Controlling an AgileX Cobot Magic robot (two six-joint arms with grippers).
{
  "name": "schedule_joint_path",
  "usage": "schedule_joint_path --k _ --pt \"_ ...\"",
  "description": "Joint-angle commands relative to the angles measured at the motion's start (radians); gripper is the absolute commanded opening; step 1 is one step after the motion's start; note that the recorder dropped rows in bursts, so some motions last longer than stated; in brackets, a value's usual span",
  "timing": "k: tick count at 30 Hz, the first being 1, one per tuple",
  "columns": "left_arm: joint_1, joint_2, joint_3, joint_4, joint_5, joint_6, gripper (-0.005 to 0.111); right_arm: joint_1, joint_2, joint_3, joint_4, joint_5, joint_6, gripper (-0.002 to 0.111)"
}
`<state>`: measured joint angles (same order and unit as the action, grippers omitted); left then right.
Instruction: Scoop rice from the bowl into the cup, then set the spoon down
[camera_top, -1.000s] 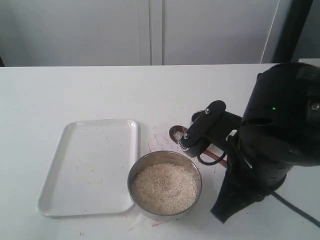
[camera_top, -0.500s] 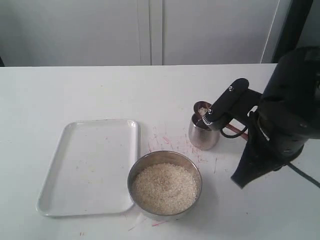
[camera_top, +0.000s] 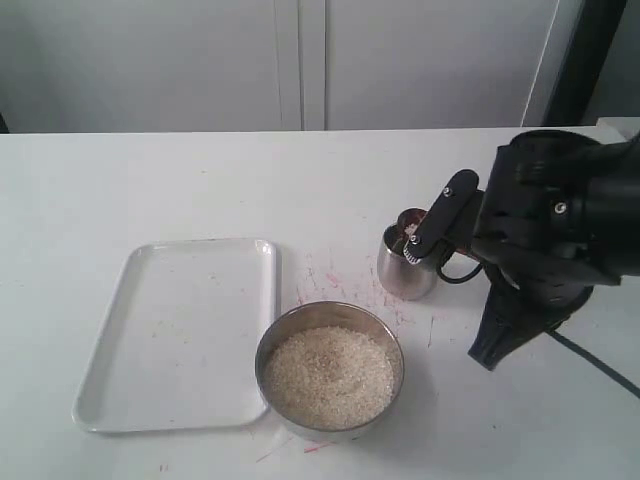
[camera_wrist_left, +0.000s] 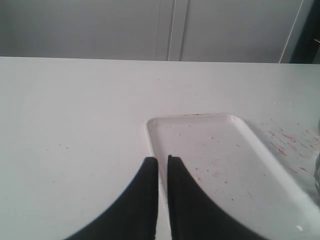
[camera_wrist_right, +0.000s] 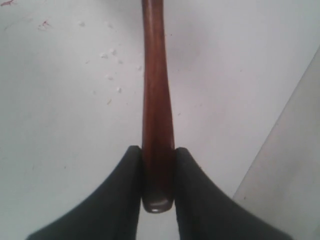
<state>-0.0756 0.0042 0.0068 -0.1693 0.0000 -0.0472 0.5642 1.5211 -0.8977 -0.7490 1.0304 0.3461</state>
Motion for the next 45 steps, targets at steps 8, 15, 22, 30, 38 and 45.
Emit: schedule_joint_path --k 8,15,22,30,38,45 --pt "-0.005 -0.004 -0.007 -0.005 0.000 -0.001 0.014 -0.007 0.064 -0.013 -0.108 0.002 0.080 0.000" --pt "-0.005 -0.004 -0.007 -0.005 0.000 -0.001 0.014 -0.007 0.089 -0.037 -0.165 0.013 0.103 0.000" --pt "-0.005 -0.004 -0.007 -0.005 0.000 -0.001 0.014 -0.007 0.126 -0.039 -0.189 0.041 0.103 0.000" --pt "-0.005 -0.004 -0.007 -0.005 0.000 -0.001 0.014 -0.007 0.130 -0.048 -0.214 0.048 0.110 0.000" --pt "-0.005 -0.004 -0.007 -0.005 0.000 -0.001 0.014 -0.005 0.147 -0.048 -0.252 0.095 0.103 0.000" --pt "-0.005 -0.004 -0.007 -0.005 0.000 -0.001 0.014 0.035 0.147 -0.048 -0.300 0.118 0.072 0.000"
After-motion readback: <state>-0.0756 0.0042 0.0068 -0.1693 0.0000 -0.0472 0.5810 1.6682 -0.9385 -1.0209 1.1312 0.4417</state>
